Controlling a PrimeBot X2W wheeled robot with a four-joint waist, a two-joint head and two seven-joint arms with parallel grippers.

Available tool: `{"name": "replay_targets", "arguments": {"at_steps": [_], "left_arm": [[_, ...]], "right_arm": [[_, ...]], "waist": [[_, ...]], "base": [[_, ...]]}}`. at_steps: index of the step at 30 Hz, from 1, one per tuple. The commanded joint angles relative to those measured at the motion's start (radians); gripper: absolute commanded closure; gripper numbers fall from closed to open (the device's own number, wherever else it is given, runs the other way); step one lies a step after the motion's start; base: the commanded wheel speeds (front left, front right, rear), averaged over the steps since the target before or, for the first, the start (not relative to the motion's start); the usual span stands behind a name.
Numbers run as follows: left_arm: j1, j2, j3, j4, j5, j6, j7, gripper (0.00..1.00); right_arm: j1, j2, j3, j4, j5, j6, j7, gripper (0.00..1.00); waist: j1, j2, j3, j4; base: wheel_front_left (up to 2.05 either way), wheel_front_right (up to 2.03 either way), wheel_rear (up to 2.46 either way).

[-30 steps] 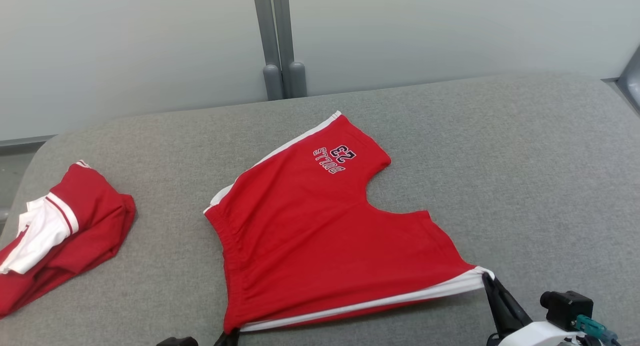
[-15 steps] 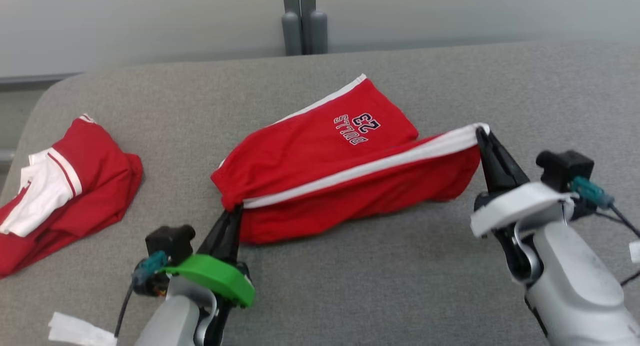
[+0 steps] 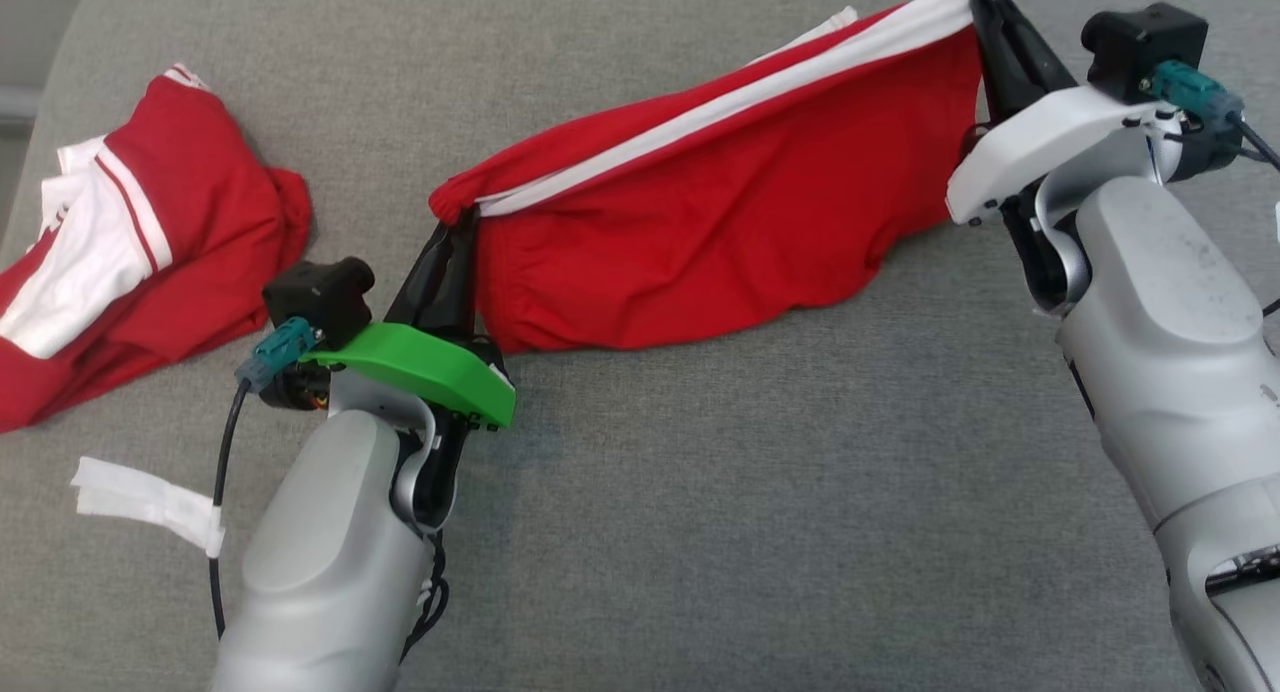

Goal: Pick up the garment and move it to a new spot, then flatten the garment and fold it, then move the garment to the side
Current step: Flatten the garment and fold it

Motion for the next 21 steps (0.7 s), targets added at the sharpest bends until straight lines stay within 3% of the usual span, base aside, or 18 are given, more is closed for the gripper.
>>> {"name": "replay_targets", "arguments": {"at_steps": [1,5,6,7,8,9,16,21], "left_arm": [[-0.031,-0.001,-0.014,0.0,-0.013,0.003,0.001,1.0],[-0.074,0.0,-0.059,0.008,-0.072,0.003,0.0,1.0],[-0.082,0.0,-0.068,0.011,-0.082,0.003,0.0,0.7],[-0.087,0.0,-0.072,0.013,-0.088,0.003,0.0,0.3],[-0.092,0.0,-0.076,0.016,-0.095,0.004,0.0,0.0],[-0.094,0.0,-0.08,0.019,-0.096,0.007,0.0,0.0],[-0.069,0.0,-0.05,0.012,-0.051,0.045,0.0,0.0],[-0.018,0.0,-0.005,-0.014,-0.02,0.048,0.0,0.0]], "right_arm": [[-0.035,-0.006,-0.004,0.025,-0.016,-0.002,-0.003,1.0],[-0.1,0.0,-0.01,0.091,-0.056,-0.002,-0.003,1.0],[-0.112,0.003,-0.013,0.102,-0.066,-0.002,-0.003,1.0],[-0.12,0.004,-0.017,0.113,-0.074,-0.002,-0.003,0.69],[-0.127,0.007,-0.026,0.128,-0.079,-0.002,-0.003,0.23],[-0.133,0.011,-0.033,0.135,-0.086,-0.002,-0.003,0.0],[-0.108,0.017,-0.087,0.113,-0.113,-0.002,-0.003,0.0],[-0.05,0.01,-0.095,0.088,-0.091,-0.002,-0.003,0.0]], "waist": [[0.0,0.0,0.098,0.082],[0.0,0.0,0.132,0.101],[0.0,0.0,0.139,0.104],[0.0,0.0,0.144,0.106],[0.0,0.0,0.149,0.106],[0.0,0.0,0.151,0.106],[0.0,0.0,0.145,0.092],[0.0,0.0,0.122,0.079]], "base": [[0.0,0.0,0.0],[0.0,0.0,0.0],[0.0,0.0,0.0],[0.0,0.0,0.0],[0.0,0.0,0.0],[0.0,0.0,0.0],[0.0,0.0,0.0],[0.0,0.0,0.0]]}}
